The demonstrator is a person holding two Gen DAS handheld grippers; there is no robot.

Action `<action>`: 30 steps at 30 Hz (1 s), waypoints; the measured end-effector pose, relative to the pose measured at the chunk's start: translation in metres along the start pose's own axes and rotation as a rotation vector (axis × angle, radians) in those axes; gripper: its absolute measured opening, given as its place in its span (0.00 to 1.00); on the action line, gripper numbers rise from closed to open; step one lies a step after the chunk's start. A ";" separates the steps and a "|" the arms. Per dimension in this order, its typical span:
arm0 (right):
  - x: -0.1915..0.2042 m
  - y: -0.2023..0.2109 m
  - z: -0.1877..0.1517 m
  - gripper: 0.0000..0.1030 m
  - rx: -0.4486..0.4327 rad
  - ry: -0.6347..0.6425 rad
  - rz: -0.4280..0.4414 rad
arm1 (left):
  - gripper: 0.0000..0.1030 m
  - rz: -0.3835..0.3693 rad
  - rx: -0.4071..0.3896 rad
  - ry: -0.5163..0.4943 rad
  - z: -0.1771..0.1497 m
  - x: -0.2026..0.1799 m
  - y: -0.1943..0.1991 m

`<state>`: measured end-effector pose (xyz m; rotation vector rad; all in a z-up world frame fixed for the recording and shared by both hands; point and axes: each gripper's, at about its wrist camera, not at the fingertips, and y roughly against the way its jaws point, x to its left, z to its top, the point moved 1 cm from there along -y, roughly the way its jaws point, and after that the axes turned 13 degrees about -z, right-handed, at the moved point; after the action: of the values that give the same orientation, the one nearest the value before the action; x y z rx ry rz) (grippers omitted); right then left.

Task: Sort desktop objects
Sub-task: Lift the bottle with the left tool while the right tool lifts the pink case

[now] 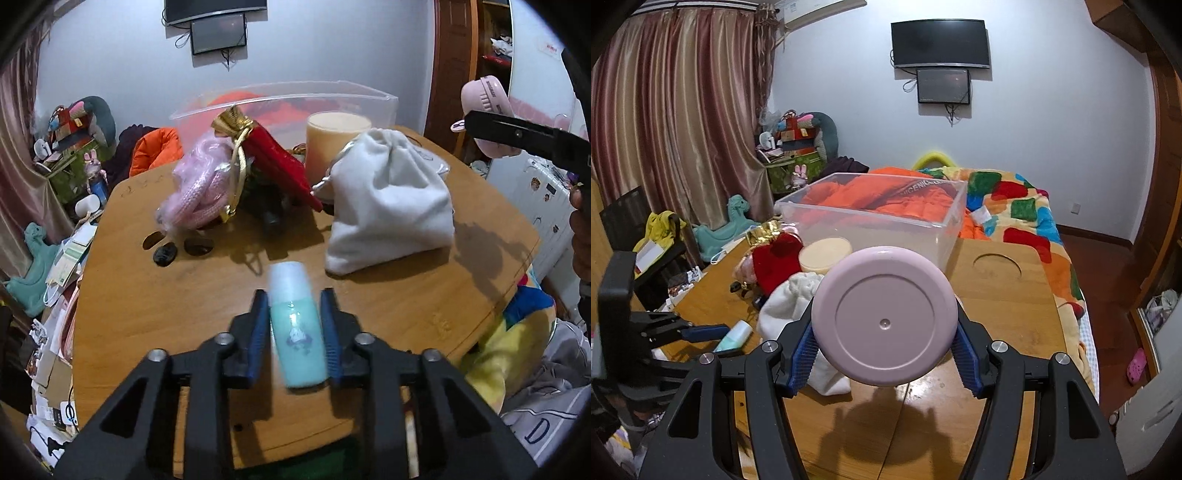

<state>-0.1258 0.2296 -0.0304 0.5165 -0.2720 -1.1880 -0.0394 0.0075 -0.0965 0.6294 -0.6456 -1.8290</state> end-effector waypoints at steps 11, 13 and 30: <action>0.020 -0.002 0.007 0.58 -0.002 0.045 0.051 | 0.24 -0.040 -0.102 0.058 0.017 -0.004 0.020; 0.024 -0.004 0.010 0.58 -0.003 0.057 0.060 | 0.23 -0.053 -0.139 0.059 0.026 -0.005 0.031; 0.026 -0.016 0.056 0.58 -0.048 0.101 0.068 | 0.24 -0.076 -0.275 0.031 0.117 0.013 0.058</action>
<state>-0.1558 0.1879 0.0075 0.5195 -0.1731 -1.0968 -0.0855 -0.0060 0.0257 0.5032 -0.3445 -1.9313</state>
